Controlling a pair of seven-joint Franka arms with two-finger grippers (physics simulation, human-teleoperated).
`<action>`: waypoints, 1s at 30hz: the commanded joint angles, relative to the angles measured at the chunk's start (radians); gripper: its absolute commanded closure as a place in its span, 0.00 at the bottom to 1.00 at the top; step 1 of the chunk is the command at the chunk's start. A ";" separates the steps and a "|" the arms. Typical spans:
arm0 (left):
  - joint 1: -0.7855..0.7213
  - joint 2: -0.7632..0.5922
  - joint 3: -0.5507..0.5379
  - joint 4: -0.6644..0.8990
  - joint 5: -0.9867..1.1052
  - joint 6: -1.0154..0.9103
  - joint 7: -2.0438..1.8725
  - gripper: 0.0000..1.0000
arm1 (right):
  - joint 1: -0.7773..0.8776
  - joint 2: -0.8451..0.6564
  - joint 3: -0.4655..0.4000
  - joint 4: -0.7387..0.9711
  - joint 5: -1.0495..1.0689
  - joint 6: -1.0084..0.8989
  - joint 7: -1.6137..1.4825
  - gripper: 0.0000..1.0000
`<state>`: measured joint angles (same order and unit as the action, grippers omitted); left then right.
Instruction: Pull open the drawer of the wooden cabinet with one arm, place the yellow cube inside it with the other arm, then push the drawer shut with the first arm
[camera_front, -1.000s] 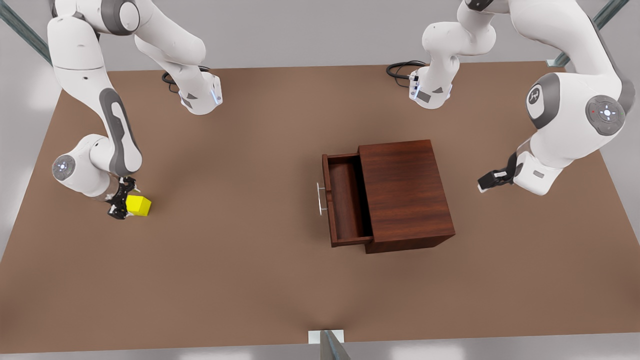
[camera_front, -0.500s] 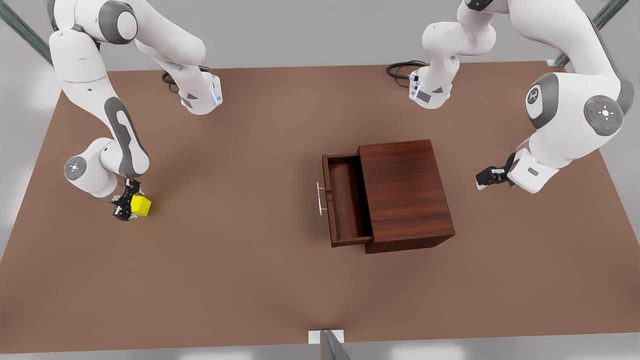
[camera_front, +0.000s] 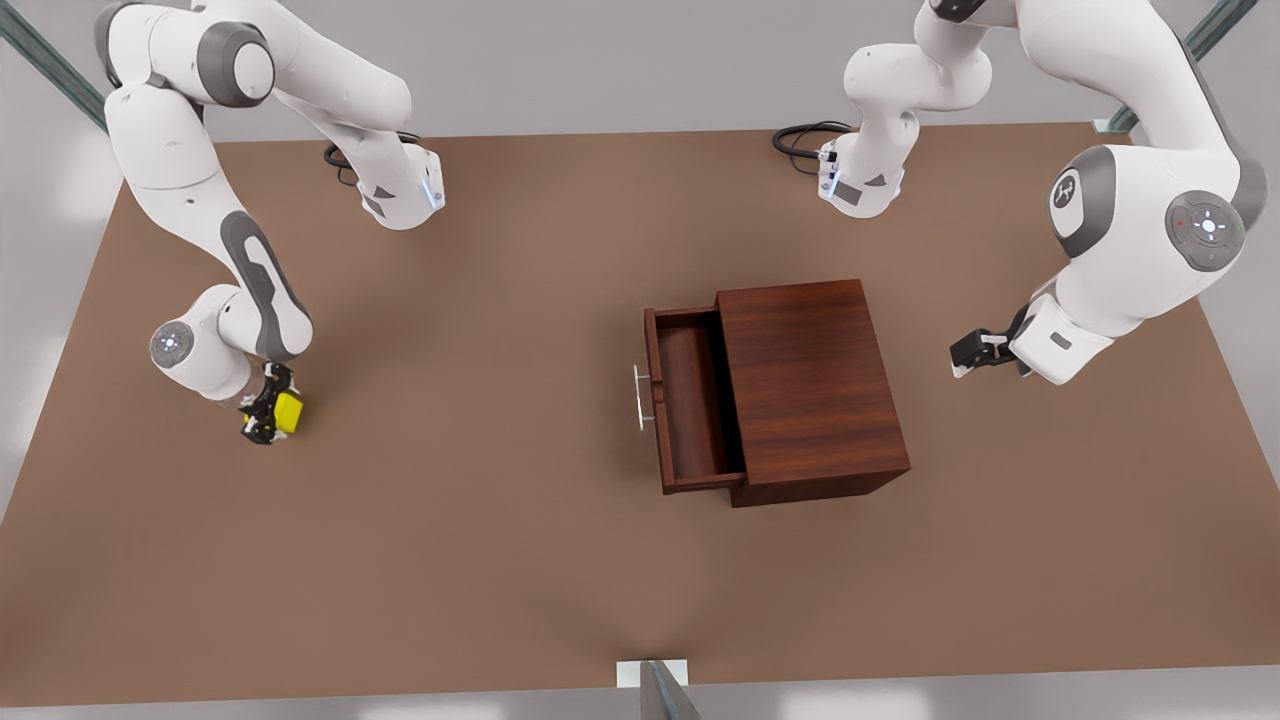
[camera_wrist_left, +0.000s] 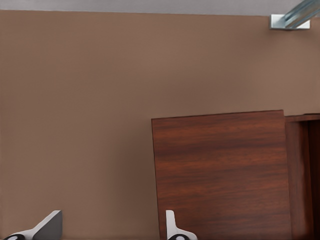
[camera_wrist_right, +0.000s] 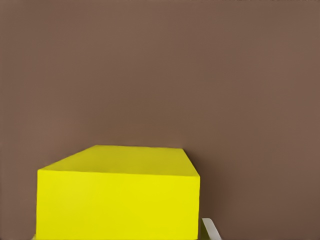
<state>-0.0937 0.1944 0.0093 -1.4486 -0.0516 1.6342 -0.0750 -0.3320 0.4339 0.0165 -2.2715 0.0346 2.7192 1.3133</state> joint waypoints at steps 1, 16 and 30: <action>0.000 -0.001 0.000 0.000 0.001 0.000 0.049 0.00 | -0.001 0.000 0.000 0.001 -0.002 0.037 -0.003 0.00; 0.000 -0.001 0.000 0.000 0.002 0.000 0.049 0.00 | 0.005 -0.087 0.005 0.004 -0.019 -0.045 -0.011 0.48; 0.002 -0.001 0.000 0.000 0.002 0.000 0.049 0.00 | 0.315 -0.116 0.053 0.527 -0.019 -0.760 0.176 0.47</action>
<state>-0.0927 0.1944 0.0093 -1.4486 -0.0498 1.6341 -0.0349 -0.0342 0.3200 0.0691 -1.7648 0.0252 2.2112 1.3364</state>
